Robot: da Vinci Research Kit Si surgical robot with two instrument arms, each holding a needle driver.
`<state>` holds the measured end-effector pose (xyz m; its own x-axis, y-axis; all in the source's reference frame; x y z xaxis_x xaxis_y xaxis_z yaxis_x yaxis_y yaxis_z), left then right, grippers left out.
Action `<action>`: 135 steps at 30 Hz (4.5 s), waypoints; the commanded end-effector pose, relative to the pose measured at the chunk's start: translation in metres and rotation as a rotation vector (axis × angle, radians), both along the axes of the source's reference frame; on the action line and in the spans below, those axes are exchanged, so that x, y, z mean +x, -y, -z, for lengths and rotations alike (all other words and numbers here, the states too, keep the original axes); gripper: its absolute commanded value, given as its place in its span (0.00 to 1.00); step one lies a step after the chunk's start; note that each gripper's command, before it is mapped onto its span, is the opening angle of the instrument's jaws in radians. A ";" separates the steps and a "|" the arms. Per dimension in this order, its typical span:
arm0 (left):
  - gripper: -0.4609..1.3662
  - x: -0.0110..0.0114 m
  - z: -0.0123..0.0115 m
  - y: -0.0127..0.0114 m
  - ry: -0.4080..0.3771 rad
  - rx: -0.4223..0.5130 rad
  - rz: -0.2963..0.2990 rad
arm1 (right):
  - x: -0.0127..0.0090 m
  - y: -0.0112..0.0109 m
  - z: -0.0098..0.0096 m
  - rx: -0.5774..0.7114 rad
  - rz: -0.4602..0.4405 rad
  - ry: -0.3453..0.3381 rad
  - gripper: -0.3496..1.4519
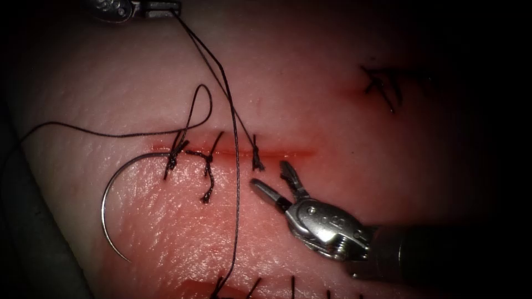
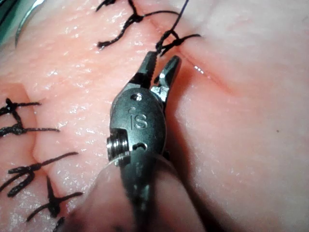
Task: Wound Closure
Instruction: Pull the right gripper down and the left gripper up to tighten the suture
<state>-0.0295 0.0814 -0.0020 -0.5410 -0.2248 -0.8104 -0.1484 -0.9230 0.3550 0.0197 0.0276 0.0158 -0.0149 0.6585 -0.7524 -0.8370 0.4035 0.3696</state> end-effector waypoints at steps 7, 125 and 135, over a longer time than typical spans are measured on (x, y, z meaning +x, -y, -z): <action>0.06 -0.0002 0.0000 0.0000 0.004 0.008 -0.001 | 0.0003 -0.0006 0.0002 -0.010 0.002 0.009 0.09; 0.06 0.0003 -0.0001 -0.0001 0.019 0.027 -0.001 | 0.0012 -0.0011 0.0006 -0.114 0.138 -0.013 0.61; 0.06 0.0003 -0.0001 -0.0001 0.021 0.032 0.002 | 0.0012 -0.0008 0.0006 -0.116 0.140 -0.013 0.37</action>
